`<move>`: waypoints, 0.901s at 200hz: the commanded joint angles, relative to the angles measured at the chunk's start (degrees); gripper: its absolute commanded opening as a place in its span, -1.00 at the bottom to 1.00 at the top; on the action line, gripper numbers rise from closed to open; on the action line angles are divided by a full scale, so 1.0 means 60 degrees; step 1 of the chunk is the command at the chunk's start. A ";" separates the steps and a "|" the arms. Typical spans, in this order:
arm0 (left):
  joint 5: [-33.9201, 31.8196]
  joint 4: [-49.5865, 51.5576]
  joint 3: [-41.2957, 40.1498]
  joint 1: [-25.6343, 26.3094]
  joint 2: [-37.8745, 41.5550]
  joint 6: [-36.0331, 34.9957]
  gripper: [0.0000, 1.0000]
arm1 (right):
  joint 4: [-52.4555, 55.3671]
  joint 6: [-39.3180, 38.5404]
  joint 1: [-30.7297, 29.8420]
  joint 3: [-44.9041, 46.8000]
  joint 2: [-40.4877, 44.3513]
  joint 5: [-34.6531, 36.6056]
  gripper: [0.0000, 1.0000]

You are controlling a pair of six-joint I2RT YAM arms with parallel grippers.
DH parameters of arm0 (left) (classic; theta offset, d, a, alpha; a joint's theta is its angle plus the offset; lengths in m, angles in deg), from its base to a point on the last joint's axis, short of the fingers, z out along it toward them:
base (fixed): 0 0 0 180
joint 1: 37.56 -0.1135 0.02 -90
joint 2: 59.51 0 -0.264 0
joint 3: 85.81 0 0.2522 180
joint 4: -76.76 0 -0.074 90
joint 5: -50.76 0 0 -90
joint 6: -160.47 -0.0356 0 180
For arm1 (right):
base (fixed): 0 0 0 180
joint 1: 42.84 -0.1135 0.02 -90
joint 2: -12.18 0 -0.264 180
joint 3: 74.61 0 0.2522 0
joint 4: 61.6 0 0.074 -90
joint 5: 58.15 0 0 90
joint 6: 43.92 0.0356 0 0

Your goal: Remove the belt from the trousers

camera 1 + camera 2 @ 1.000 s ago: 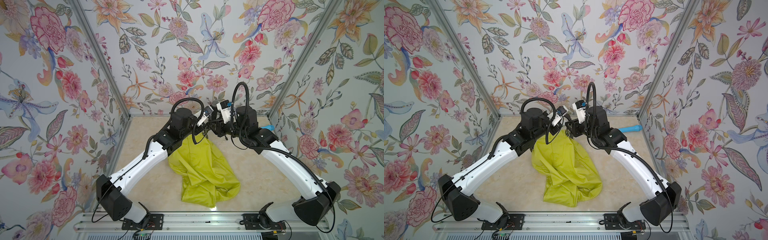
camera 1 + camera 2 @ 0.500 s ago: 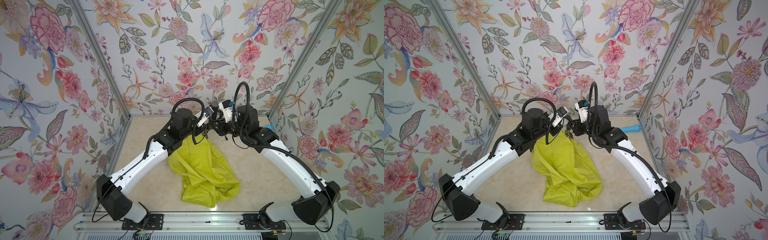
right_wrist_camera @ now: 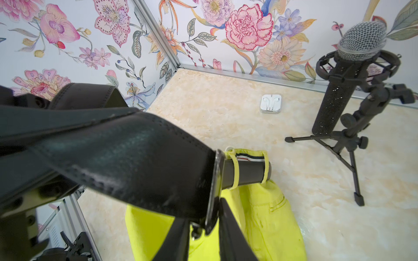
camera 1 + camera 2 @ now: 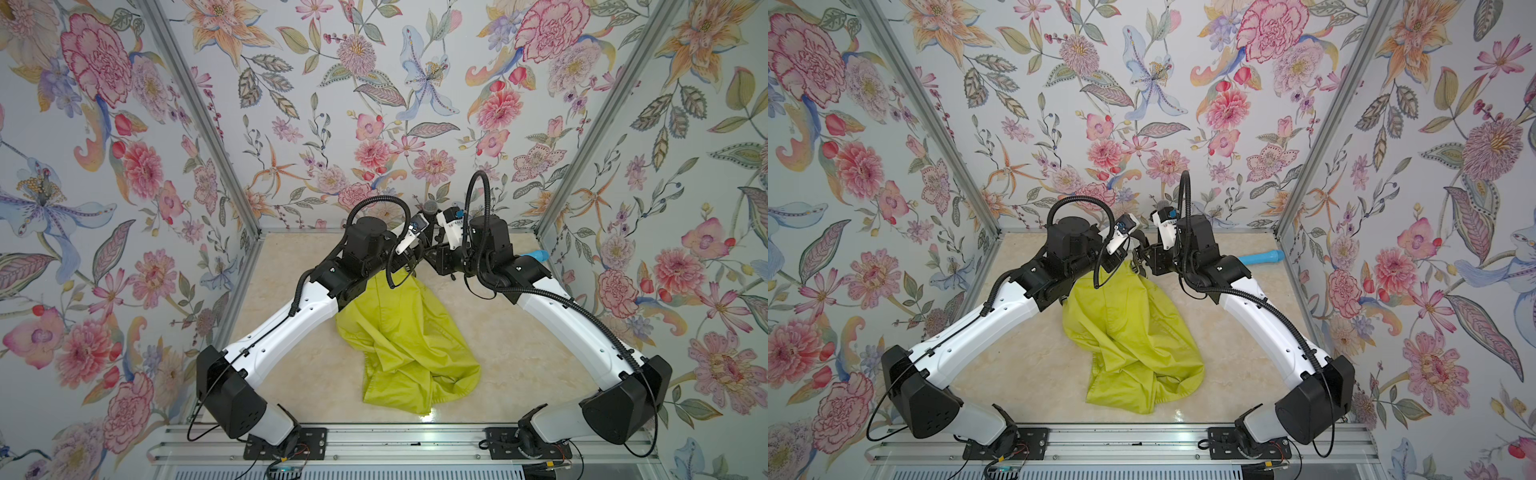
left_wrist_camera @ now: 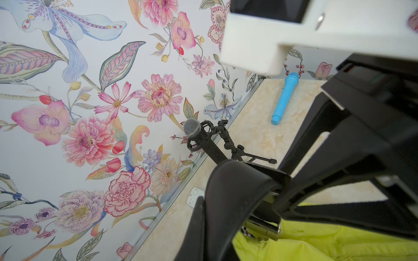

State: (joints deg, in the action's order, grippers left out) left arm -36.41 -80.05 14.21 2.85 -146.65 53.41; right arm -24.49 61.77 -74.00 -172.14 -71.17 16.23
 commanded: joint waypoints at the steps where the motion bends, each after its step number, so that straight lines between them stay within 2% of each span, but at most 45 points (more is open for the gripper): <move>1: 0.0305 -0.0419 0.0390 0.0005 0.0059 0.0241 -1.00 | 0.0274 0.0007 0.0065 -0.0025 -0.0032 0.0176 -0.43; 20: 0.0229 -0.0334 0.0423 0.0008 -0.0005 0.0214 -1.00 | 0.0280 0.0001 0.0022 -0.0141 0.0045 0.0170 -0.27; 66: 0.0207 -0.0260 0.0395 0.0004 -0.0041 0.0207 -1.00 | 0.0271 0.0059 0.0021 -0.0245 0.0179 0.0024 -0.26; 88: 0.0200 -0.0208 0.0394 0.0004 -0.0107 0.0198 -1.00 | 0.0275 0.0109 0.0018 -0.0233 0.0210 -0.0041 -0.12; 170: 0.0170 -0.0034 0.0408 0.0005 -0.0240 0.0199 -1.00 | 0.0281 0.0111 0.0037 -0.0285 0.0445 -0.0057 -0.11; 180: 0.0192 -0.0034 0.0412 0.0006 -0.0232 0.0208 -1.00 | 0.0281 0.0111 0.0050 -0.0263 0.0449 -0.0045 -0.15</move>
State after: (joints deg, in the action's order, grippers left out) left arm -36.43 -80.02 14.32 2.85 -147.35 53.41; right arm -23.39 61.98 -73.95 -172.31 -70.32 16.19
